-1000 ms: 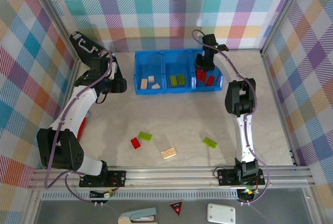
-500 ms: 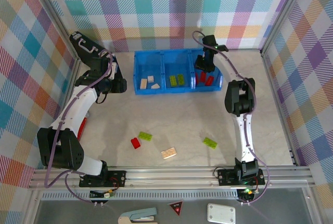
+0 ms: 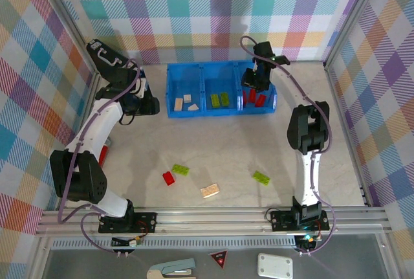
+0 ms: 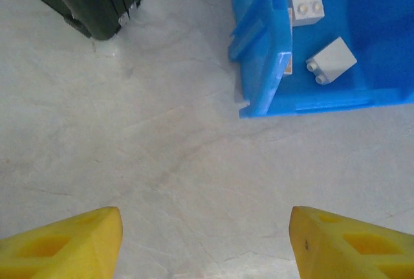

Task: Sort the legos into containers by color
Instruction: Pick up the lego from the middle-left of the table.

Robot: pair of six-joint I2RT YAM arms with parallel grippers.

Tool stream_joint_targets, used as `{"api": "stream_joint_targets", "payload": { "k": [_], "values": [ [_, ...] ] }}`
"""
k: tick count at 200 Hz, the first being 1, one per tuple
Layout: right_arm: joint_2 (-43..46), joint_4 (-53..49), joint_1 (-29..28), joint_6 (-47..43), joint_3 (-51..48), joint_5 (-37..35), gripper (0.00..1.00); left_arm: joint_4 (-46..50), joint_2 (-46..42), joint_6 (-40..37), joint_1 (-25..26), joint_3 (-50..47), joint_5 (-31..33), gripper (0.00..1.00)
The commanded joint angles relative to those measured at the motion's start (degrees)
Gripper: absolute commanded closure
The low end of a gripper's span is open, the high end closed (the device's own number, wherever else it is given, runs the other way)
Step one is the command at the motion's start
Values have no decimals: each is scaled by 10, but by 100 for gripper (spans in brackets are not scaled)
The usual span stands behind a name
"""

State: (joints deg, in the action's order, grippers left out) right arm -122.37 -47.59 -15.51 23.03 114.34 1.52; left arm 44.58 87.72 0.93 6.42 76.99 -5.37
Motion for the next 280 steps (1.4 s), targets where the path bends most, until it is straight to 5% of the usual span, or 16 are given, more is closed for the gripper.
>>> {"api": "stream_joint_targets", "payload": {
  "k": [1, 87, 148, 280],
  "values": [
    [53, 12, -7, -16, -41, 12, 58, 49, 2, 30, 15, 9, -7, 32],
    [196, 50, -16, -32, -204, 21, 58, 55, -52, 101, 158, -83, 75, 33],
    [256, 58, -16, -47, -269, 16, 57, 46, -41, 135, 259, -139, 75, 29],
    [281, 52, -16, -57, -316, 12, 55, -4, 27, 225, 354, -229, 67, 21]
  ]
}}
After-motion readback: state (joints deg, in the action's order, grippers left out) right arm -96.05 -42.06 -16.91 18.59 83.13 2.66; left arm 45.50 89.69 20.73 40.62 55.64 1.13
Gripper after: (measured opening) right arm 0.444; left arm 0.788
